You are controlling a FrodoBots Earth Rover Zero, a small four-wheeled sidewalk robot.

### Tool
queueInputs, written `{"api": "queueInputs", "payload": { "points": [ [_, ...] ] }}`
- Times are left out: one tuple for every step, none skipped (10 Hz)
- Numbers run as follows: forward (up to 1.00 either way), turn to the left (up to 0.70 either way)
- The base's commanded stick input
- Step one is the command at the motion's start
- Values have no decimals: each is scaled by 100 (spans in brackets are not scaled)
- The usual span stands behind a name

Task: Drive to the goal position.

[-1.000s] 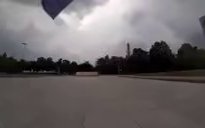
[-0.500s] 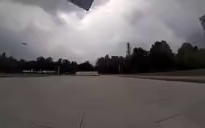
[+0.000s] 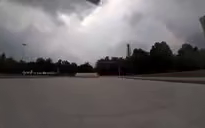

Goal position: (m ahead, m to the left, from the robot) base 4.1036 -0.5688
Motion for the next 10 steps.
{"api": "queueInputs", "payload": {
  "points": [
    [70, 0],
    [70, 0],
    [70, 0],
    [70, 0],
    [70, 0],
    [70, 0],
    [70, 0],
    [70, 0],
    [70, 0],
    [70, 0]
  ]
}}
